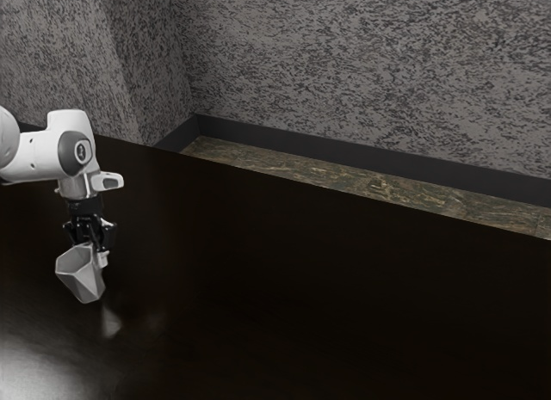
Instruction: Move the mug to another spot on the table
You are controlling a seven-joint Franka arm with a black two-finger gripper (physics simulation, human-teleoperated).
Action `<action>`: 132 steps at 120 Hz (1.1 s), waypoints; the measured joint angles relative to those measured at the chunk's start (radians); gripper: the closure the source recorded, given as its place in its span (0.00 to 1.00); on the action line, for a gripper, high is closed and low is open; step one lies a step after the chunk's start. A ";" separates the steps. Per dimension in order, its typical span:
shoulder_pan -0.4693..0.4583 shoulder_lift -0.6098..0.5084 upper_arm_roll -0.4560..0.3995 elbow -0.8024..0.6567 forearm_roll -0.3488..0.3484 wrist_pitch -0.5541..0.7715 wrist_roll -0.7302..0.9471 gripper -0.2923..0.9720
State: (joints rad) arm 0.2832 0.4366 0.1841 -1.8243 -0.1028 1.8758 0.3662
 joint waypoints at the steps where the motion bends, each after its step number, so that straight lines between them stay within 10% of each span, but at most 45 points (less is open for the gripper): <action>1: 0.000 0.000 0.000 0.000 0.000 -0.001 -0.001 0.64; 77: -0.150 -0.231 -0.005 -0.162 -0.017 -0.079 -0.282 0.77; 132: -0.236 -0.019 -0.160 0.079 -0.011 -0.163 -0.549 0.79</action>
State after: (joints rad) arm 0.0468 0.4175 0.0244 -1.7449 -0.1136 1.7125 -0.1824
